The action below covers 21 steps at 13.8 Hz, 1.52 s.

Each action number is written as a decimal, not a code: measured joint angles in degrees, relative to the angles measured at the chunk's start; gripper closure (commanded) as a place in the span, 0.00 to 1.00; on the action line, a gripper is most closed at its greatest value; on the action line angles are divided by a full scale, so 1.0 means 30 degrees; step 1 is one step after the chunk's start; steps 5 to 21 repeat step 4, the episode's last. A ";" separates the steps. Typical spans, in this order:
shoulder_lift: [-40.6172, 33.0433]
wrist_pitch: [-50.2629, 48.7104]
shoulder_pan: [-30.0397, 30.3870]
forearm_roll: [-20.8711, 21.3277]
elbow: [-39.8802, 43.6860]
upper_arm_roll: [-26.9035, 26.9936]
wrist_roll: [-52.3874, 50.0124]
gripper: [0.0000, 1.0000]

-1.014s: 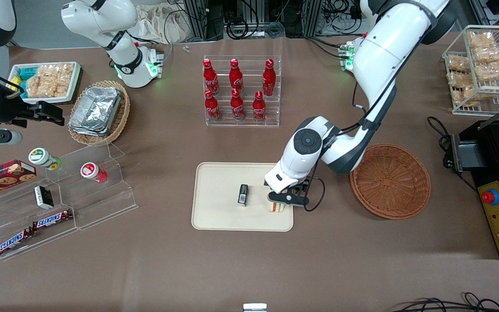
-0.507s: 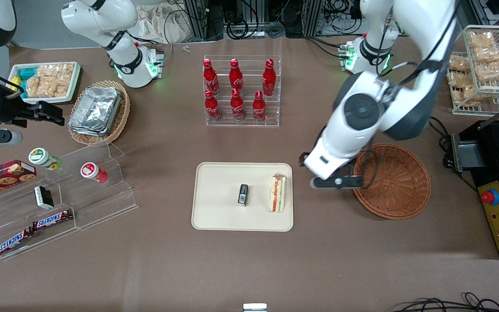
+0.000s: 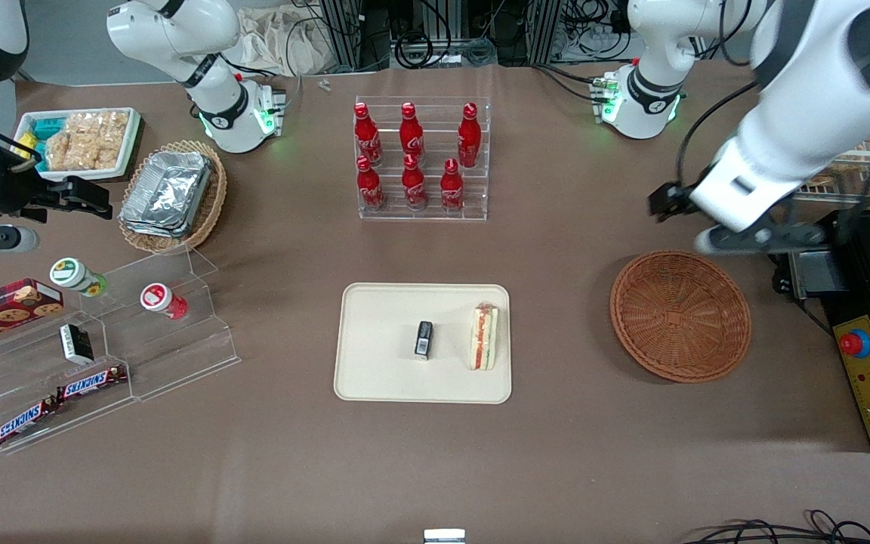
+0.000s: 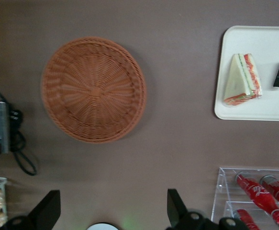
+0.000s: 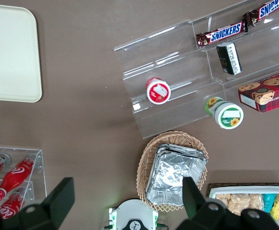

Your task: Place sandwich from basket to tray

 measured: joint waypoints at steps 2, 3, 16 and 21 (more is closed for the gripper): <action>-0.1048 -0.0679 0.0028 -0.0019 -0.0033 0.1224 0.1520 0.00; -0.1228 -0.0692 0.0036 -0.0019 -0.0020 0.1499 0.1900 0.00; -0.1230 -0.0682 0.0032 -0.0019 0.0028 0.1556 0.1994 0.00; -0.1230 -0.0682 0.0032 -0.0019 0.0028 0.1556 0.1994 0.00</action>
